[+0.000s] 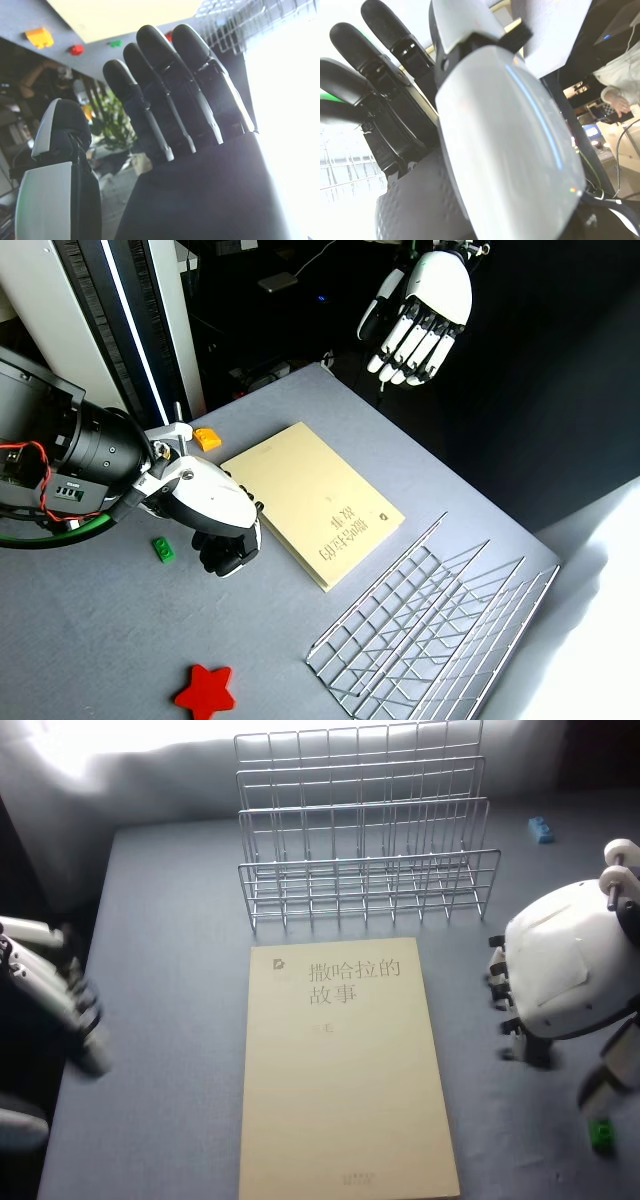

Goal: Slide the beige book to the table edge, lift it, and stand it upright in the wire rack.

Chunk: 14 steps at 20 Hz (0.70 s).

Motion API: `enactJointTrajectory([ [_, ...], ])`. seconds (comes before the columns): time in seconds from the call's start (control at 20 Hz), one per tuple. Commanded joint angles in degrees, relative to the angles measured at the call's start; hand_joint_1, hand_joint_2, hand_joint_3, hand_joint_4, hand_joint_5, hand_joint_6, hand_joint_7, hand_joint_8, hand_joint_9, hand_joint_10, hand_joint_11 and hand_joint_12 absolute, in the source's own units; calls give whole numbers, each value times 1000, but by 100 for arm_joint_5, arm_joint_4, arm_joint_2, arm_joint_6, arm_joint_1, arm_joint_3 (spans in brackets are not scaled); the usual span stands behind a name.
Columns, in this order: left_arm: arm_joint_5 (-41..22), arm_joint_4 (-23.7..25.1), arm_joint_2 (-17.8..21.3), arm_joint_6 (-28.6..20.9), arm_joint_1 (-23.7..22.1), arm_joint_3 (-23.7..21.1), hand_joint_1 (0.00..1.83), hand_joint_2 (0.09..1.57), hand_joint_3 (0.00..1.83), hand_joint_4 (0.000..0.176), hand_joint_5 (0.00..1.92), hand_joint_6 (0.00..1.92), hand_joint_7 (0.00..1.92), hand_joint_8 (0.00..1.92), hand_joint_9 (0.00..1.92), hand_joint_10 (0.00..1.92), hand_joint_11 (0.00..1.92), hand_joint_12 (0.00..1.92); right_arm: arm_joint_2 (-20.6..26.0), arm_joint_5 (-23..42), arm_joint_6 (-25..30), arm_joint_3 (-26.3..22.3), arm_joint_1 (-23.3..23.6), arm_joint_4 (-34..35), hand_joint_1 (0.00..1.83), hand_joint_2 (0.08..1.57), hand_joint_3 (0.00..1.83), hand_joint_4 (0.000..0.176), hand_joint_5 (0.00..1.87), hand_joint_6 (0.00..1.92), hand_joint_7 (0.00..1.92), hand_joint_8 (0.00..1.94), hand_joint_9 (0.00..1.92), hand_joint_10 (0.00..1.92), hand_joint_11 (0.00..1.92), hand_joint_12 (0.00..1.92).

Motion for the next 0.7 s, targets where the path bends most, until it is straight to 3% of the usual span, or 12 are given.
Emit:
enactJointTrajectory([
  [0.0, -501, -366, -14, -68, -73, 18, 189, 1118, 7, 0, 201, 10, 153, 8, 143, 15, 0, 448, 7, -138, 21, 10, 22, 187, 62, 1134, 18, 0, 98, 7, 76, 4, 66, 4, 0, 339],
  [0.2, -500, -365, -16, -68, -73, 15, 195, 1094, 0, 0, 217, 6, 188, 9, 180, 14, 0, 533, -10, -117, 58, 70, 88, 188, 79, 1129, 5, 0, 124, 10, 98, 7, 61, 4, 0, 275],
  [0.3, -498, -365, -32, -68, -68, 35, 228, 1045, 0, 0, 257, 7, 249, 9, 200, 5, 0, 542, -18, -87, 80, 72, 85, 188, 80, 1130, 0, 0, 81, 0, 37, 0, 0, 0, 0, 134],
  [0.65, -519, -256, -41, -249, -19, 147, 230, 1043, 0, 0, 259, 5, 251, 6, 200, 3, 0, 538, -55, -28, 78, 86, -40, 186, 83, 1130, 0, 0, 81, 0, 36, 0, 0, 0, 0, 130],
])
